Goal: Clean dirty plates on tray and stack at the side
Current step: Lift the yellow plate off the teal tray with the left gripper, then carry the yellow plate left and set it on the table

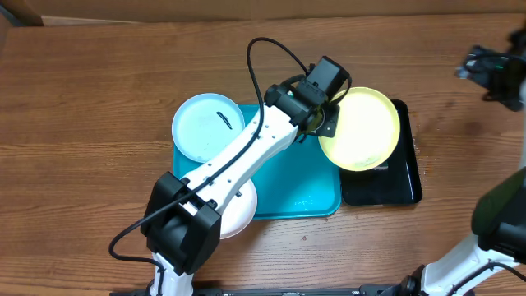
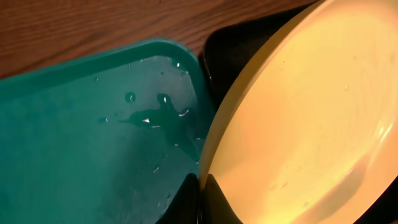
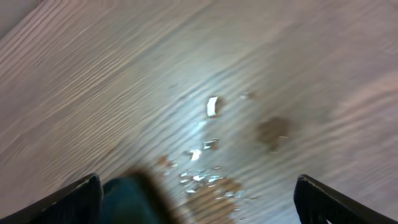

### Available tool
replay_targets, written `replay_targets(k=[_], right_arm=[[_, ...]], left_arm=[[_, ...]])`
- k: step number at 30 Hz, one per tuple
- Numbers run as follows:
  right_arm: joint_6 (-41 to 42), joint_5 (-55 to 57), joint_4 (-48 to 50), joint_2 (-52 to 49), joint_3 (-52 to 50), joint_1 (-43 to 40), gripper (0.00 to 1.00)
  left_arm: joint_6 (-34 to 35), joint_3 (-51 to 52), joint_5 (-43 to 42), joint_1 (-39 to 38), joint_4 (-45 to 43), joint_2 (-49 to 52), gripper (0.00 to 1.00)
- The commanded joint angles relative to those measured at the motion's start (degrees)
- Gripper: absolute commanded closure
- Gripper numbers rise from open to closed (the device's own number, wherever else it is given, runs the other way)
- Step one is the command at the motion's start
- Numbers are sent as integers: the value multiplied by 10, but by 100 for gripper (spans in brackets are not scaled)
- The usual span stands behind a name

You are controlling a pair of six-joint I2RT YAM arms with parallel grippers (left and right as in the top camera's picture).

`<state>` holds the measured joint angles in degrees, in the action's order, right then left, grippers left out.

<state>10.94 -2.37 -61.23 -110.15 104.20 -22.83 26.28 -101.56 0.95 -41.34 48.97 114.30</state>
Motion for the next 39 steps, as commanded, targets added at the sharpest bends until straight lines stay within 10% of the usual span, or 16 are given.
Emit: replay_targets(k=[1,23,39], right_arm=[[13,-11,1,5,4,-20,0],[13,-11,1,5,4,-49,0],[13,-11,1,5,4,-49,0]], left_arm=[[-35,-22,27,-17,-10,-1,96],[-258,-94,639,-261,-46,-1,96],[-353,-94,729,-296,-148,-1,96]])
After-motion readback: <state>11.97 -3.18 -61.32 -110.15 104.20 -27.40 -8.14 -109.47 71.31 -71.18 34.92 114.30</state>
